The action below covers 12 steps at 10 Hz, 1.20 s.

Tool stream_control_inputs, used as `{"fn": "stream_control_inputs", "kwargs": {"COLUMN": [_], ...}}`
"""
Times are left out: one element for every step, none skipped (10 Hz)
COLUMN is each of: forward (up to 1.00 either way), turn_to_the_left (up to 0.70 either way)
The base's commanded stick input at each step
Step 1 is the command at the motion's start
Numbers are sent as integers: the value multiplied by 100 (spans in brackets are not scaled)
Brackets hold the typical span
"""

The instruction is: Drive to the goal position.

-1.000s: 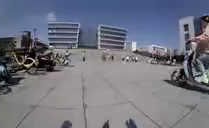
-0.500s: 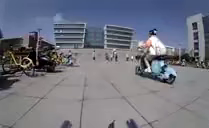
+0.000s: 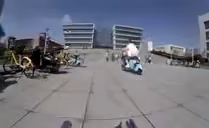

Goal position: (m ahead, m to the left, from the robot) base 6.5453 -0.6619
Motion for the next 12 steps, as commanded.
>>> {"fn": "stream_control_inputs", "kwargs": {"forward": [100, 100, 100, 100, 100, 100, 100, 100, 100, 100, 100, 100], "turn_to_the_left": [0, 0, 0, 0, 0, 0, 0, 0, 0, 0, 0, 0]}}
